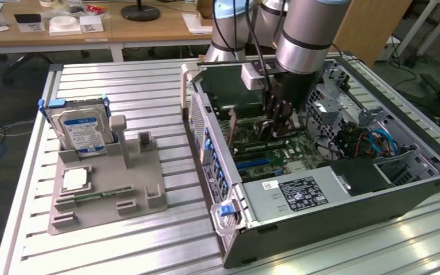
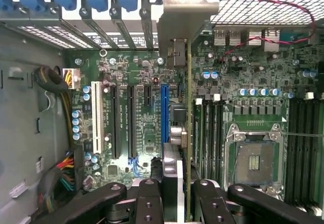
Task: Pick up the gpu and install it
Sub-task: 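Insert the gpu into the slot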
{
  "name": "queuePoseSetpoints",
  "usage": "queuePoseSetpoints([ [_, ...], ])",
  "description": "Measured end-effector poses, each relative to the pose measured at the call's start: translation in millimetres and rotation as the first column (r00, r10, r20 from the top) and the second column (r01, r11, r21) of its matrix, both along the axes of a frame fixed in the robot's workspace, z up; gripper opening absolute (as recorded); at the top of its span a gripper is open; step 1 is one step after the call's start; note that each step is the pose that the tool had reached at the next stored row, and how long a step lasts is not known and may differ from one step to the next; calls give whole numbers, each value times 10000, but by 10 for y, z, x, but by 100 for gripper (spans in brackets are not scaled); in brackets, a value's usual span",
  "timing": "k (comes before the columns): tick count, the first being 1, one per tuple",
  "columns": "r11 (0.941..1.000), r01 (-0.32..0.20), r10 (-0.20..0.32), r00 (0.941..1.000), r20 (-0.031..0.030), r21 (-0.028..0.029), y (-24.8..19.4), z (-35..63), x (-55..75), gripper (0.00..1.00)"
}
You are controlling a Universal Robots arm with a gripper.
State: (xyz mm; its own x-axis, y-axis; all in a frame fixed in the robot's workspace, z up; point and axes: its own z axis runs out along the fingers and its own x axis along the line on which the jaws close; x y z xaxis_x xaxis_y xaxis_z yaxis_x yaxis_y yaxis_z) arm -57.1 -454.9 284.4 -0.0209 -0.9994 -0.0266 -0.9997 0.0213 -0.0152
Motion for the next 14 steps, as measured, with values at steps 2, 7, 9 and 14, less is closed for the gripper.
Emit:
queuePoseSetpoints([
  [2, 10000, 3, -3, 10000, -3, 4, -3, -24, -19, 28],
  [7, 10000, 1, -1, 10000, -13, 2, -44, -76, -34, 28],
  [9, 10000, 3, -3, 10000, -12, 4, -57, -88, -35, 28],
  [14, 10000, -1, 1, 10000, -14, 18, -58, -142, -47, 28],
])
